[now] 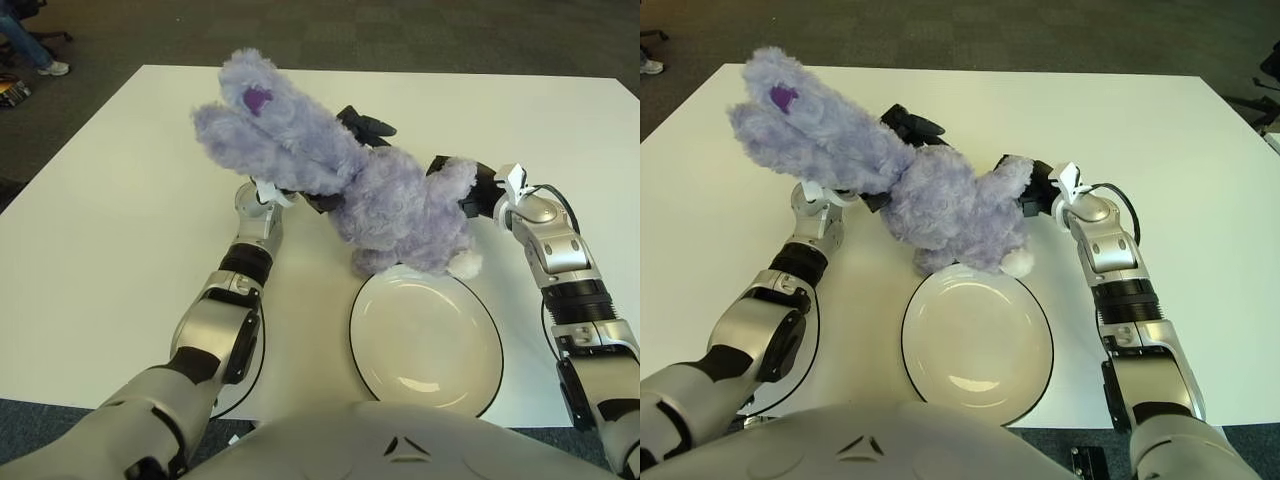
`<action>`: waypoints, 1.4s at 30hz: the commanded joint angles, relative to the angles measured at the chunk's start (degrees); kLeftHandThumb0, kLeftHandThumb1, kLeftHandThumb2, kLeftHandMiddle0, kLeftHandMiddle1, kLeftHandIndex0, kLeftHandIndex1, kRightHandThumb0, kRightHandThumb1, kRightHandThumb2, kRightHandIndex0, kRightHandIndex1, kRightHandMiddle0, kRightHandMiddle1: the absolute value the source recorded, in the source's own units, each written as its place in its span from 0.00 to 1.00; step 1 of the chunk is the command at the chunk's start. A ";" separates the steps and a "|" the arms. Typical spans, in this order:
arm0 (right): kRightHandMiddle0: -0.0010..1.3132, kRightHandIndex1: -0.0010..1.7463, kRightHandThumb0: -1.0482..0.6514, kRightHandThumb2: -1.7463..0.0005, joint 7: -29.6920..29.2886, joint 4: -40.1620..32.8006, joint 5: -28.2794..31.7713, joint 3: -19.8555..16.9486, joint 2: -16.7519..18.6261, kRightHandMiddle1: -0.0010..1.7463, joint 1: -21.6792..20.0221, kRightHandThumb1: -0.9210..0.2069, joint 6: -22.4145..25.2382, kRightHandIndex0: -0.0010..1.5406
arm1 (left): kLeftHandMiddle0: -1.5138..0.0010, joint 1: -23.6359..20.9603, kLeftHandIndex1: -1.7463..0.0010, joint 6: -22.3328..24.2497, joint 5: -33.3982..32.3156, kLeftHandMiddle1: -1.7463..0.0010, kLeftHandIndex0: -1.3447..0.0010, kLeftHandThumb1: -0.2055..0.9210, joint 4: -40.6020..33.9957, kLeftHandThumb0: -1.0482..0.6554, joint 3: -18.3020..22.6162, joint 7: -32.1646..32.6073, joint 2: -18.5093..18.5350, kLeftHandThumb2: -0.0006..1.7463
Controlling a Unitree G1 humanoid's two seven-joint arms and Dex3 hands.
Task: Put the doll into the plate.
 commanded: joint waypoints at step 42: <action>0.00 0.62 0.49 0.36 0.01 -7.90 10.00 -17.27 -2.20 0.66 6.63 0.47 6.98 0.37 | 0.67 1.35 0.55 8.63 -2.44 0.16 1.00 0.80 -3.80 0.16 3.87 -5.06 -1.21 0.36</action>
